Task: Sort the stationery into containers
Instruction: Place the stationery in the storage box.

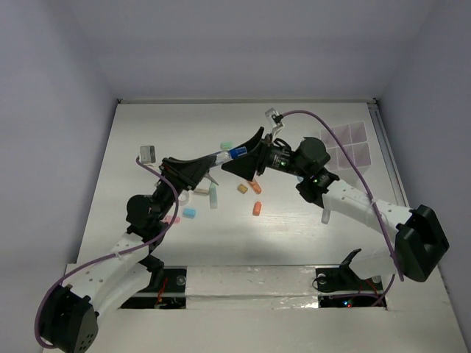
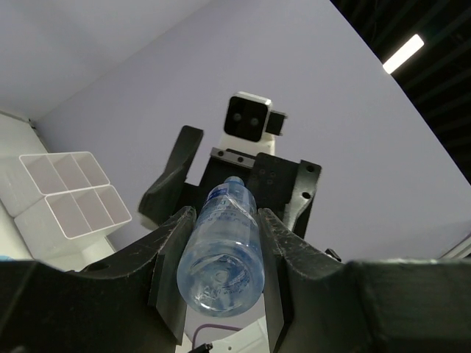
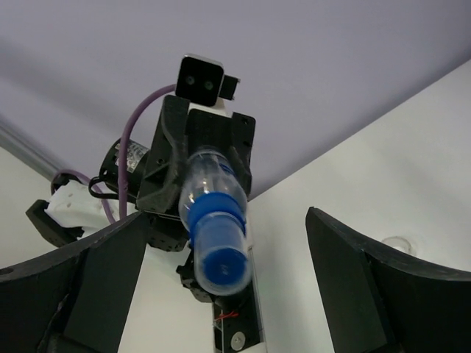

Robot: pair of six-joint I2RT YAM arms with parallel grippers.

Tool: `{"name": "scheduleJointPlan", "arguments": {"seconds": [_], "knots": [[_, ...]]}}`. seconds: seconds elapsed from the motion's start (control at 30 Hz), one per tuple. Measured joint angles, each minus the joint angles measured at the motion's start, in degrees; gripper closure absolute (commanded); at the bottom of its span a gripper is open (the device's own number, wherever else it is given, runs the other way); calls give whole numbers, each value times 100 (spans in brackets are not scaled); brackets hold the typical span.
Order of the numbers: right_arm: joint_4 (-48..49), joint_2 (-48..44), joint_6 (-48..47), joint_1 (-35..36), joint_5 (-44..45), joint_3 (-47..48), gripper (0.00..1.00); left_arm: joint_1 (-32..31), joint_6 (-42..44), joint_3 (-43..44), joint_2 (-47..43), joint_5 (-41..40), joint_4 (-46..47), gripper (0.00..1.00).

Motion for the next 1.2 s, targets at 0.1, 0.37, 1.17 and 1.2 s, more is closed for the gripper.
{"name": "scheduleJointPlan", "arguments": {"seconds": [0.1, 0.37, 1.17, 1.2], "knots": [[-13, 0, -107, 61, 81, 90, 17, -28, 28, 0, 0, -42, -46, 100], [-273, 9, -313, 105, 184, 254, 49, -79, 125, -2, 2, -76, -114, 100], [-2970, -579, -1392, -533, 1329, 1163, 100, -177, 2312, 1351, -861, -343, -3593, 1], [-3224, -632, -1471, -776, 1427, 1272, 100, -175, 2514, 1493, -1003, -428, -3901, 1]]}}
